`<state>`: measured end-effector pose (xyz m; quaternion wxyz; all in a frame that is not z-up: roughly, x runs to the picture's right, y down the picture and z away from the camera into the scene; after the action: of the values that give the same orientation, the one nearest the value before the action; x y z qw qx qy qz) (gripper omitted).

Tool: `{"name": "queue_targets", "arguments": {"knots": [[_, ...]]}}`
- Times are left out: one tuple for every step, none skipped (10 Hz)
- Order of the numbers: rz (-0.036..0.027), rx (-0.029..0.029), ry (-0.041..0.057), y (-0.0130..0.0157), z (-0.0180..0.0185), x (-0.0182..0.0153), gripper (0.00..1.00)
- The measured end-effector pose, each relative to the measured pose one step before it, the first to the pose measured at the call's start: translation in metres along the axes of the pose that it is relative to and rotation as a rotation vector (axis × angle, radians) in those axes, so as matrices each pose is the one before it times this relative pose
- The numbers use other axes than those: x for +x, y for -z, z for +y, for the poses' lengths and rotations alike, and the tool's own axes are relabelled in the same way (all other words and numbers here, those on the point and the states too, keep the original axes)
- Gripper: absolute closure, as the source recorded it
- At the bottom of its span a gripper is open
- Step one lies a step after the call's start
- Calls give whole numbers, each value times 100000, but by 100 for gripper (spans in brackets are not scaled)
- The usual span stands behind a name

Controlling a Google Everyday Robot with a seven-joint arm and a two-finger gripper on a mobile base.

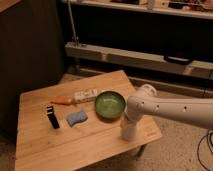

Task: Place the ceramic cup over the eraser

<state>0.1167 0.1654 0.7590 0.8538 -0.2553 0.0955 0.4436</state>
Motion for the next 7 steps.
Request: {"name": "queue_targets", "arguments": {"knots": [[475,3924,347,2414,-300,-179,100],[-399,1694,447,1372,-69,-366,100],[-823,2475,674,2690,-21,-857,100],[-743,2358,1213,2099,-300,-811,100],[-1202,2724,2153,2982,-535,-1475,100],[-1900,1215,2813,2315,-339,-1757,100],[-1535,676,2631,1747,-140,-1693,100]]}}
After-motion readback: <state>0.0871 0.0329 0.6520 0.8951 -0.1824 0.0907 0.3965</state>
